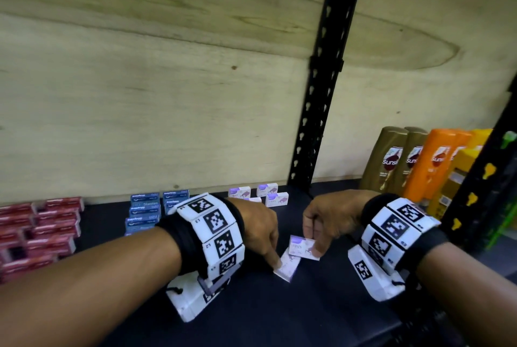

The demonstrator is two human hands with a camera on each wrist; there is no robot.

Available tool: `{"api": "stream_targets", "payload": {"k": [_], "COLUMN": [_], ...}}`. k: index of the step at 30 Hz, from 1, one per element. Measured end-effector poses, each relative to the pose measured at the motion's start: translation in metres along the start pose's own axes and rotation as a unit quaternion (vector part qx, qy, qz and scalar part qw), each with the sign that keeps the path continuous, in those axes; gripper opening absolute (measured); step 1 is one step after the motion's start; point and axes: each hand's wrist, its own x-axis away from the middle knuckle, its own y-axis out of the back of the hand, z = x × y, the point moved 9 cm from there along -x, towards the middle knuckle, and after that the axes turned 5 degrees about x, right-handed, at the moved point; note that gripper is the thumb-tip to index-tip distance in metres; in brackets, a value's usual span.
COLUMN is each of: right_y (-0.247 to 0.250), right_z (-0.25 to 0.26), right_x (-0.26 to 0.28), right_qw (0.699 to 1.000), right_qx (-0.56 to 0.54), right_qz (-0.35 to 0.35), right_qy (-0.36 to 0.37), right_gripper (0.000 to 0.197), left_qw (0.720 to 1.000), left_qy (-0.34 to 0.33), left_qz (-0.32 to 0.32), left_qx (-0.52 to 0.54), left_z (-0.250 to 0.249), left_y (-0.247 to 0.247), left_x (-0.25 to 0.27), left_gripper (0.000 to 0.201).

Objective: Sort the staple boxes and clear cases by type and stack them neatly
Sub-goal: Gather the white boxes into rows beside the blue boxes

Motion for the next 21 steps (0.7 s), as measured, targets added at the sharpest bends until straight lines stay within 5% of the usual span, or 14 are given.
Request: {"api": "stream_targets", "payload": {"k": [5, 11, 21], "right_y": [0.003, 0.011, 0.013], "right_z": [-0.009, -0.013, -0.022], "right_x": [-0.003, -0.01, -0.02], "right_qw": [0.999, 0.993, 0.99], "right_qx": [0.039, 0.093, 0.102], "right_qz": [-0.017, -0.061, -0.082], "right_qy": [-0.017, -0.037, -0.058], "right_gripper": [0.023, 0.023, 0.024], "left_qw": [0.999, 0.997, 0.995], "left_qy": [-0.004, 0.053, 0.04], "left_qz": [-0.032, -0.055, -0.075], "left_qx": [0.017, -0.016, -0.044], "left_z": [-0.006, -0.01, -0.021], "left_y": [-0.001, -0.008, -0.003], "left_x": [-0.004, -0.012, -0.006], "left_gripper": [0.038, 0.065, 0.037]}}
